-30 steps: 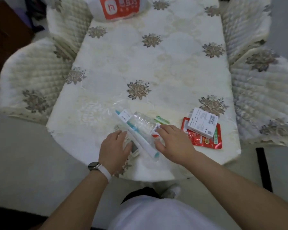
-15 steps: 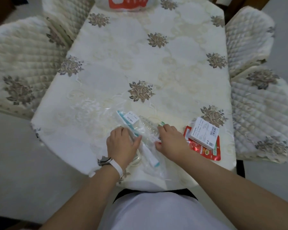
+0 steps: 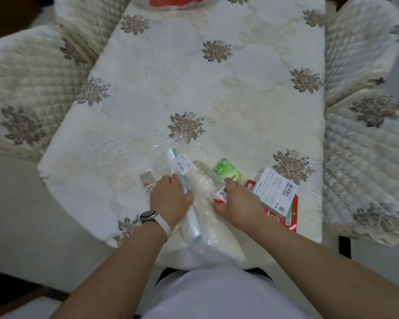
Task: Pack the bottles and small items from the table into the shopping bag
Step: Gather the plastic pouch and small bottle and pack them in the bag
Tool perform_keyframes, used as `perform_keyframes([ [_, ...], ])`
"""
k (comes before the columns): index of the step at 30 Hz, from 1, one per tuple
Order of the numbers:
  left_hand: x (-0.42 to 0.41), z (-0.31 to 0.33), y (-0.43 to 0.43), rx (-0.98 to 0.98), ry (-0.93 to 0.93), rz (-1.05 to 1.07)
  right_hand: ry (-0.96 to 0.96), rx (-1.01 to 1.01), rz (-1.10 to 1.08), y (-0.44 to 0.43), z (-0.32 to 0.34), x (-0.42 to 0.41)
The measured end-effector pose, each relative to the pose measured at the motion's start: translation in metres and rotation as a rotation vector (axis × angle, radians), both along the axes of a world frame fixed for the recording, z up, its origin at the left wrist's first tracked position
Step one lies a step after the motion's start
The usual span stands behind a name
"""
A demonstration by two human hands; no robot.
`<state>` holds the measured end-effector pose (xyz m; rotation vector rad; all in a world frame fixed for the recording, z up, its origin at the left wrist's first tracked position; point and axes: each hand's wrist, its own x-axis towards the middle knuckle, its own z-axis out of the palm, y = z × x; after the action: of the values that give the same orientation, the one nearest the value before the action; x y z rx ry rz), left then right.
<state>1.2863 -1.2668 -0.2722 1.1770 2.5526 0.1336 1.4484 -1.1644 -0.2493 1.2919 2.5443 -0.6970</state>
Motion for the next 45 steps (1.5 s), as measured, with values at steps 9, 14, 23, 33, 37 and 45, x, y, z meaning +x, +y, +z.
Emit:
perform_keyframes([
  [9,0.042,-0.001,0.026,0.055,-0.458,0.424,0.244,-0.114,-0.136,0.037,0.021,0.054],
  [14,0.053,0.002,0.024,0.187,-0.531,0.581,0.314,-0.182,-0.136,0.051,0.033,0.071],
  [23,0.065,0.056,0.004,0.513,-0.482,0.745,0.463,-0.261,-0.042,0.047,0.067,0.063],
  [33,0.018,0.105,-0.089,0.820,-0.408,0.943,0.540,-0.296,0.118,-0.011,0.097,-0.012],
  [37,-0.018,0.102,-0.140,0.919,-0.427,1.031,0.498,-0.308,0.167,-0.048,0.097,-0.055],
  [45,-0.137,0.096,-0.277,0.976,-0.442,1.109,0.462,-0.294,0.205,-0.174,0.103,-0.187],
])
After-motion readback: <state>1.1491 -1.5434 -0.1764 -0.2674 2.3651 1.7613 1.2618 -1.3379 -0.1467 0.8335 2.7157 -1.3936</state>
